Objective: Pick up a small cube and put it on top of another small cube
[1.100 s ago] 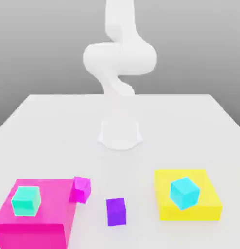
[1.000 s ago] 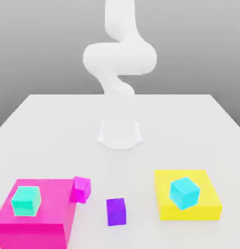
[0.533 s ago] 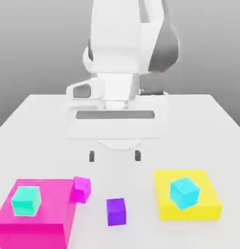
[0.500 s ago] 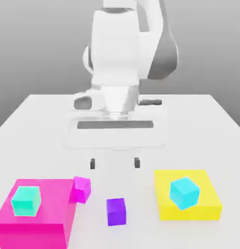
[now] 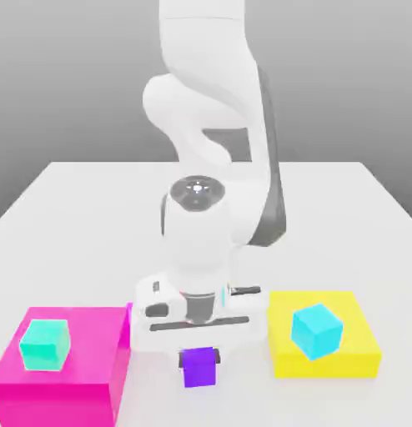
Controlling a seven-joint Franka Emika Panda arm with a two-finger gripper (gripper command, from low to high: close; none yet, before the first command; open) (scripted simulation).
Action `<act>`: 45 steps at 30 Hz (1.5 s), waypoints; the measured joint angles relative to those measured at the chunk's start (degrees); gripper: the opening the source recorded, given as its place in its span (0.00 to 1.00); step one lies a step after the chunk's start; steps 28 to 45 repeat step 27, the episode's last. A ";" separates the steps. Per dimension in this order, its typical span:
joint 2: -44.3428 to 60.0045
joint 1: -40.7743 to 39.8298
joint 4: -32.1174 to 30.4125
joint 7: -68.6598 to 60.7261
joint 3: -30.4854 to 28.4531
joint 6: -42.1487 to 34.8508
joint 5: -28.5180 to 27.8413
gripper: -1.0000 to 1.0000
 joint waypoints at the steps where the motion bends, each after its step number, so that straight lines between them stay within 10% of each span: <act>1: 1.03 -0.10 0.19 0.00 0.09 0.84 -0.02 0.00; 9: -11.69 -0.54 -1.20 1.62 -0.75 -10.50 -0.89 0.00; 19: -17.57 -14.55 17.54 20.53 -8.53 -35.07 -0.89 0.00; 23: -12.20 -16.36 17.59 21.36 -7.60 -29.82 0.55 0.00; 24: -11.21 -16.34 17.35 21.27 -7.53 -28.60 0.77 1.00; 45: -11.21 -16.34 17.35 21.27 -7.52 -28.60 0.77 1.00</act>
